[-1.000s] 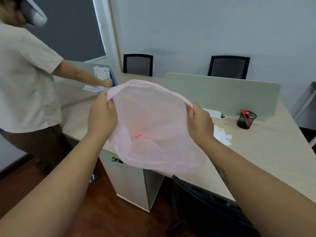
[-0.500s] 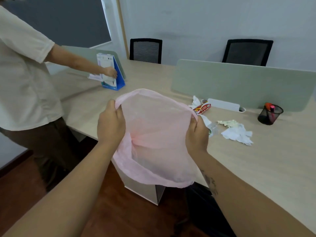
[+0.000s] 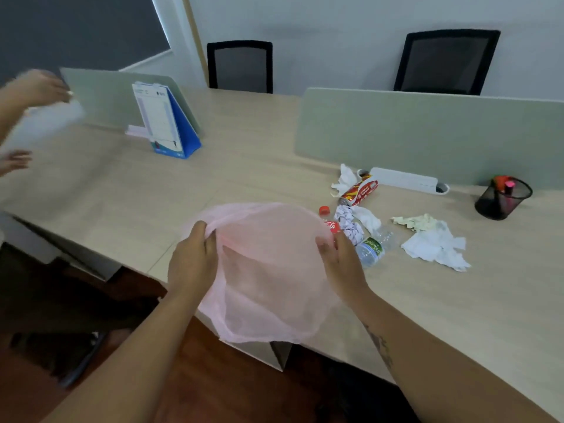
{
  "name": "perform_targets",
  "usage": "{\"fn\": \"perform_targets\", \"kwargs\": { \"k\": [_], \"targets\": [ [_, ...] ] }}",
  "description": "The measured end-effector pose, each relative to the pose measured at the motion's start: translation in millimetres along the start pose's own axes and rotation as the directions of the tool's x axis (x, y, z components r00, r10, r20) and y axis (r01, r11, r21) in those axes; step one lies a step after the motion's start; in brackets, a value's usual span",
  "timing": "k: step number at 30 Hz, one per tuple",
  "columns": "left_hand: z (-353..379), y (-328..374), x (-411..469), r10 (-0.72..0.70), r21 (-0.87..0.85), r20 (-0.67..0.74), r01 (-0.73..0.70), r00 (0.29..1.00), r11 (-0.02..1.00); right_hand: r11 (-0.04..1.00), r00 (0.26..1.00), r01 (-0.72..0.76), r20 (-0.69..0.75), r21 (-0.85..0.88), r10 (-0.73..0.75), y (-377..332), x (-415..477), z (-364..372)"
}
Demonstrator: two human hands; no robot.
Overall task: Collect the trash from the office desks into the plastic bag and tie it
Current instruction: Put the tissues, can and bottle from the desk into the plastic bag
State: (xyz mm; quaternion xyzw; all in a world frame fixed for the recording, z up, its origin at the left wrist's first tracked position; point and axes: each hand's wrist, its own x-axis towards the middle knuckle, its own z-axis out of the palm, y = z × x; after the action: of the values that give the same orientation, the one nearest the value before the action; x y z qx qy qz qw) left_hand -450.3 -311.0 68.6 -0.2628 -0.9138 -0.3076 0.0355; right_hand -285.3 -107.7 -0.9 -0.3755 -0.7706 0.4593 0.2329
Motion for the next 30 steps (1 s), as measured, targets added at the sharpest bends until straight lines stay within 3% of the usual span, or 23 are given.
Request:
{"fn": "perform_targets", "kwargs": {
  "k": [5, 8, 12, 14, 18, 22, 25, 28, 30],
  "targets": [
    [29.0, 2.4, 9.9, 0.023, -0.034, 0.065, -0.021, 0.998, 0.999, 0.98, 0.969, -0.19, -0.175, -0.063, 0.177, 42.4, 21.2, -19.7],
    [39.8, 1.7, 15.7, 0.047, -0.058, 0.109, -0.04, 0.993, 0.998, 0.881, 0.858, -0.471, -0.255, -0.047, 0.446, 58.1, 37.3, -29.0],
    [51.9, -2.0, 29.2, 0.058, -0.093, 0.156, -0.044, 0.986, 0.995, 0.726, 0.674, -0.673, -0.285, 0.142, 0.681, 79.4, 60.7, -28.3],
    [57.2, -2.3, 35.7, 0.081, -0.131, 0.179, -0.058, 0.981, 0.99, 0.668, 0.612, -0.716, -0.277, 0.205, 0.741, 91.6, 70.3, -24.6],
    [68.1, 6.4, 45.7, 0.136, -0.197, 0.227, -0.091, 0.964, 0.976, 0.655, 0.616, -0.68, -0.229, 0.329, 0.754, 104.2, 76.9, -24.2],
    [86.8, 8.4, 71.8, 0.237, -0.243, 0.282, -0.17, 0.93, 0.955, 0.616, 0.56, -0.692, -0.258, 0.377, 0.787, 91.2, 58.0, -30.7],
    [99.0, 8.6, 86.9, 0.285, -0.281, 0.315, -0.198, 0.905, 0.939, 0.704, 0.607, -0.628, -0.356, 0.332, 0.71, 72.0, 28.4, -31.8],
    [108.4, 9.3, 100.1, 0.315, -0.314, 0.328, -0.212, 0.89, 0.925, 0.895, 0.808, -0.407, -0.386, 0.179, 0.445, 46.0, -11.3, -12.8],
    [109.2, 9.9, 104.5, 0.323, -0.341, 0.335, -0.206, 0.885, 0.917, 0.971, 0.933, -0.234, -0.269, 0.045, 0.238, 25.7, -25.6, 7.1]
  ]
}}
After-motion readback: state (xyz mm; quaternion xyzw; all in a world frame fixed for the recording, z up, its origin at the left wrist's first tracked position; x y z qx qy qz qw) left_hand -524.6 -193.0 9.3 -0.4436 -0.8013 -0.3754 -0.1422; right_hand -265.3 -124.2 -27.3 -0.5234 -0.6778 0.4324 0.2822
